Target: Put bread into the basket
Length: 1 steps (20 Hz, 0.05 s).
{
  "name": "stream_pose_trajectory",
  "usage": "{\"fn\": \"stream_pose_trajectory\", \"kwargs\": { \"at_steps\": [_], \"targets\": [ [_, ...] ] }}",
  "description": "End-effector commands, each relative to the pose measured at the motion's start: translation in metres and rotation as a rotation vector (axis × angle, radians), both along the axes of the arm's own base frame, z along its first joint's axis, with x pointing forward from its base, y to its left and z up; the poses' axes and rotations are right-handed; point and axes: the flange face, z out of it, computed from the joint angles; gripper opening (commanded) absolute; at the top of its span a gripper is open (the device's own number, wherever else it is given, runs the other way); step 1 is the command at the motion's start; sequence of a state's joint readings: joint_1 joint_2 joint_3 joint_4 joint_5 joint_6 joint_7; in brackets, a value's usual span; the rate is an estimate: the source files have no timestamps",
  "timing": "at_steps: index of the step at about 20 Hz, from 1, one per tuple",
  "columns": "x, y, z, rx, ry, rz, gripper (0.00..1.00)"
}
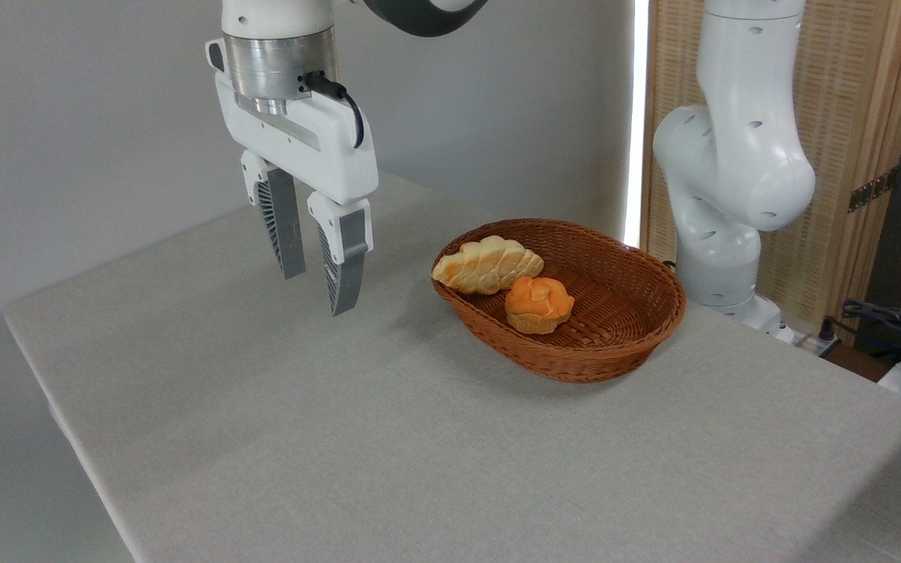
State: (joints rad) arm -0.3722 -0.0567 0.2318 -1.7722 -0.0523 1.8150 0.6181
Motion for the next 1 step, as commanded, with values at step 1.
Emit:
{"fn": "stream_pose_trajectory", "kwargs": {
  "at_steps": [1],
  "targets": [
    [0.0028, 0.0105, 0.0079, -0.007, -0.012, 0.033, 1.0]
  ]
}}
